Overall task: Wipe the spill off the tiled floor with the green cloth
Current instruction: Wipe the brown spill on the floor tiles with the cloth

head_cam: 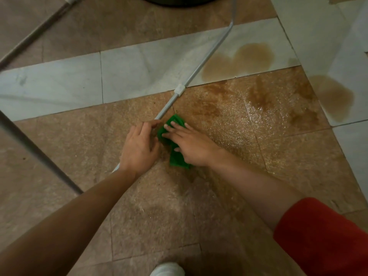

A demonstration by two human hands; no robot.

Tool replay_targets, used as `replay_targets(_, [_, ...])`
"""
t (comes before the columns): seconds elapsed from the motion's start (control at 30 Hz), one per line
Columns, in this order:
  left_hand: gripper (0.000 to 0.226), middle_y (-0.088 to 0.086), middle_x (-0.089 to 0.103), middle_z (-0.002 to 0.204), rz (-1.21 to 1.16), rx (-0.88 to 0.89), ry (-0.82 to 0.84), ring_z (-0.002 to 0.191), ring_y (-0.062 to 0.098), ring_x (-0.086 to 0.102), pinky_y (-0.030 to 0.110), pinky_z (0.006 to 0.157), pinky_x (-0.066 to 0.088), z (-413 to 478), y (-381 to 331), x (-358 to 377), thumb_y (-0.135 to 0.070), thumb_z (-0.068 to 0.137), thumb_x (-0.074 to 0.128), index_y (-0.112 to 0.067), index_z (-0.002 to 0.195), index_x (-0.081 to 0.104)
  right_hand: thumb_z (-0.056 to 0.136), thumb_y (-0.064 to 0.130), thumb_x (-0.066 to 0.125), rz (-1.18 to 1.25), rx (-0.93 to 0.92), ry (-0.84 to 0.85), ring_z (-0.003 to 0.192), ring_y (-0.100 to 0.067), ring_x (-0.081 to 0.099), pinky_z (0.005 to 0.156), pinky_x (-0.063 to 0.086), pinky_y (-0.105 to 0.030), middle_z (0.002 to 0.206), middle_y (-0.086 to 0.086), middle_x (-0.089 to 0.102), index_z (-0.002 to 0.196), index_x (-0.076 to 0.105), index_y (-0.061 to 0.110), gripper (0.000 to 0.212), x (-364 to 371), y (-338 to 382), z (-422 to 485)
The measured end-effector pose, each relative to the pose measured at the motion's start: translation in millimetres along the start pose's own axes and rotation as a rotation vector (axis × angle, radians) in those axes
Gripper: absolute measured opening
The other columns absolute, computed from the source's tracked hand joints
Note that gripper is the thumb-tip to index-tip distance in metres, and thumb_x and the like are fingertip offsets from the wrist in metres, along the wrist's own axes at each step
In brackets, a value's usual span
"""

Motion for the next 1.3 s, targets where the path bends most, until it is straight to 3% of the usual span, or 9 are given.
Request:
replay_targets(0.07, [0.045, 0.006, 0.055, 0.113, 0.013, 0.012, 0.007, 0.098, 0.022, 0.047, 0.036, 0.085, 0.042, -0.6, -2.7, -0.3, -0.022, 0.081, 0.044, -0.015, 0.125, 0.048, 0.098, 0.018, 0.041, 0.027, 0.104, -0.051, 0.145, -0.016, -0.009, 0.115, -0.008, -0.034, 0.159, 0.0, -0.001, 0.149, 0.015, 0.019, 0.057, -1.7, 2.1, 5.2])
replay_targets(0.13, [0.043, 0.006, 0.055, 0.113, 0.009, 0.009, 0.006, 0.099, 0.021, 0.047, 0.037, 0.086, 0.043, 0.7, -4.1, -0.9, -0.02, 0.082, 0.047, -0.015, 0.125, 0.048, 0.099, 0.019, 0.037, 0.055, 0.139, -0.076, 0.145, -0.018, -0.011, 0.114, -0.011, -0.033, 0.159, -0.002, -0.003, 0.15, 0.013, 0.016, 0.056, 3.8, 12.4, 5.4])
replay_targets(0.27, [0.045, 0.004, 0.054, 0.115, -0.007, 0.005, -0.001, 0.101, 0.02, 0.046, 0.037, 0.09, 0.043, 2.9, -3.8, -1.0, -0.007, 0.083, 0.054, -0.016, 0.126, 0.047, 0.099, 0.025, 0.039, 0.065, -0.076, 0.033, 0.146, -0.015, -0.006, 0.113, -0.013, -0.027, 0.159, -0.002, 0.009, 0.149, 0.019, 0.015, 0.054, 28.9, 40.0, -7.6])
replay_targets(0.37, [0.044, 0.006, 0.054, 0.116, -0.026, -0.007, -0.01, 0.103, 0.022, 0.047, 0.04, 0.09, 0.044, 1.8, 2.0, -0.7, -0.004, 0.083, 0.052, -0.014, 0.126, 0.048, 0.099, 0.026, 0.041, 0.023, -0.122, 0.043, 0.145, -0.011, -0.002, 0.112, -0.012, -0.026, 0.158, 0.002, 0.01, 0.147, 0.025, 0.022, 0.051, 26.4, 29.3, -16.5])
replay_targets(0.5, [0.044, 0.009, 0.054, 0.116, 0.002, -0.004, -0.007, 0.103, 0.024, 0.047, 0.04, 0.089, 0.043, -2.1, 4.3, -0.6, -0.002, 0.083, 0.053, -0.011, 0.125, 0.048, 0.098, 0.022, 0.044, 0.058, 0.035, -0.07, 0.145, -0.011, -0.004, 0.111, -0.012, -0.026, 0.159, 0.002, 0.007, 0.147, 0.025, 0.02, 0.052, 5.2, 6.0, -9.0])
replay_targets(0.6, [0.043, 0.009, 0.055, 0.115, 0.004, -0.009, 0.001, 0.104, 0.024, 0.047, 0.037, 0.089, 0.04, -1.3, 1.0, 1.4, -0.003, 0.083, 0.053, -0.012, 0.124, 0.049, 0.101, 0.022, 0.035, 0.101, 0.163, -0.098, 0.146, -0.015, -0.007, 0.114, -0.01, -0.03, 0.159, -0.001, 0.002, 0.148, 0.02, 0.017, 0.05, 8.6, 11.6, -9.8])
replay_targets(0.77, [0.043, 0.01, 0.056, 0.116, 0.016, -0.007, 0.011, 0.105, 0.026, 0.047, 0.038, 0.091, 0.04, 4.4, -3.9, 7.3, -0.003, 0.082, 0.052, -0.01, 0.124, 0.05, 0.102, 0.029, 0.029, 0.085, 0.18, -0.112, 0.146, -0.015, -0.007, 0.115, -0.01, -0.03, 0.159, 0.0, 0.002, 0.149, 0.019, 0.017, 0.049, 18.5, 16.7, -12.6])
replay_targets(1.0, [0.046, 0.009, 0.055, 0.112, 0.015, -0.005, 0.0, 0.101, 0.024, 0.047, 0.035, 0.088, 0.039, -0.1, -0.1, -0.9, -0.015, 0.079, 0.044, -0.013, 0.124, 0.049, 0.102, 0.023, 0.031, 0.126, 0.371, -0.232, 0.145, -0.017, -0.009, 0.113, -0.012, -0.031, 0.159, -0.003, 0.0, 0.149, 0.016, 0.014, 0.05, -7.2, -14.0, -2.4])
replay_targets(1.3, [0.044, 0.009, 0.055, 0.111, 0.016, 0.015, 0.024, 0.1, 0.024, 0.048, 0.038, 0.089, 0.042, 2.6, -7.9, 7.7, -0.01, 0.08, 0.055, -0.011, 0.124, 0.05, 0.102, 0.028, 0.03, 0.085, 0.275, -0.205, 0.145, -0.015, -0.008, 0.113, -0.01, -0.03, 0.159, -0.001, 0.0, 0.149, 0.018, 0.017, 0.05, -6.6, -20.4, -13.1])
Point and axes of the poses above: each hand's wrist, its own z-axis towards the middle knuckle, its own x-axis out of the palm, y = z × x, the point moved 10 cm from there along z, towards the middle knuckle
